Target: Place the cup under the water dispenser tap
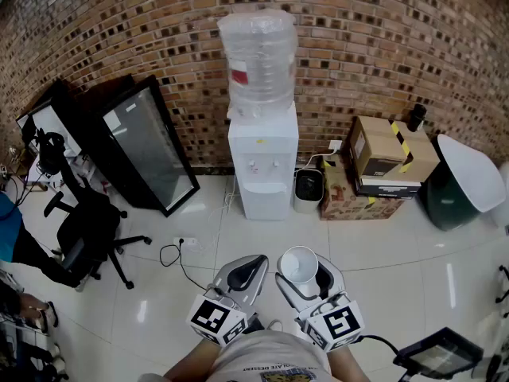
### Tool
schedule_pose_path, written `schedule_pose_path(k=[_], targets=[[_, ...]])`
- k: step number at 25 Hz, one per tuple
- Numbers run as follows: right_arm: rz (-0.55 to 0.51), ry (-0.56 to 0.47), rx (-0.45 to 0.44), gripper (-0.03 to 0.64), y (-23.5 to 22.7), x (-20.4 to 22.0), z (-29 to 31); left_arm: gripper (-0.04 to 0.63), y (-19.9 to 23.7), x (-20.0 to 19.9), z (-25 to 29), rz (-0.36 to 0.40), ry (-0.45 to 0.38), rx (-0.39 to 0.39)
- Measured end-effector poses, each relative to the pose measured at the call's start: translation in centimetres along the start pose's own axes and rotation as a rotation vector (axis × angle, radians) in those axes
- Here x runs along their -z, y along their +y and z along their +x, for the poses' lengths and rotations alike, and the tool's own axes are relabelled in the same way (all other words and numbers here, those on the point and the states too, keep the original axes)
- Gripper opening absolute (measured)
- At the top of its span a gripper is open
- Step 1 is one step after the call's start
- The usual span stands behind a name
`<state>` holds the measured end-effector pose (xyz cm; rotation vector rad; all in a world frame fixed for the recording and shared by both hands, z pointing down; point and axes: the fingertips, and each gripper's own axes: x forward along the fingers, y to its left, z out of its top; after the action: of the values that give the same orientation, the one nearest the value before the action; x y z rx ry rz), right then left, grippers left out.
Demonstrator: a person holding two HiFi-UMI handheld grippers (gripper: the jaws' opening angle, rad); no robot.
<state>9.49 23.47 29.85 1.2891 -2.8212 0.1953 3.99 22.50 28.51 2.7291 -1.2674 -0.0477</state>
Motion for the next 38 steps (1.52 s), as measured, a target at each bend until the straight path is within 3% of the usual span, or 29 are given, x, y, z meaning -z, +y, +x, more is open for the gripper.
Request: schedule_pose_path(k=[8, 15, 38], targets=[[0.012, 0.019, 0.013, 0.328, -2.4, 1.2, 0.5, 0.0, 0.4, 1.1, 2.4, -0.012, 0.013, 0.012], [0.017, 0.041, 0.023, 0.328, -4.6, 1.6, 3.7, 0.0, 3.2, 1.5, 5.4, -0.031, 0.017, 0.035], [-0.01, 0.15, 0.029, 0.328, -11.4, -0.2, 23.3, 0.0, 21.6, -0.6, 15.4, -0.12, -0.006, 0.036]])
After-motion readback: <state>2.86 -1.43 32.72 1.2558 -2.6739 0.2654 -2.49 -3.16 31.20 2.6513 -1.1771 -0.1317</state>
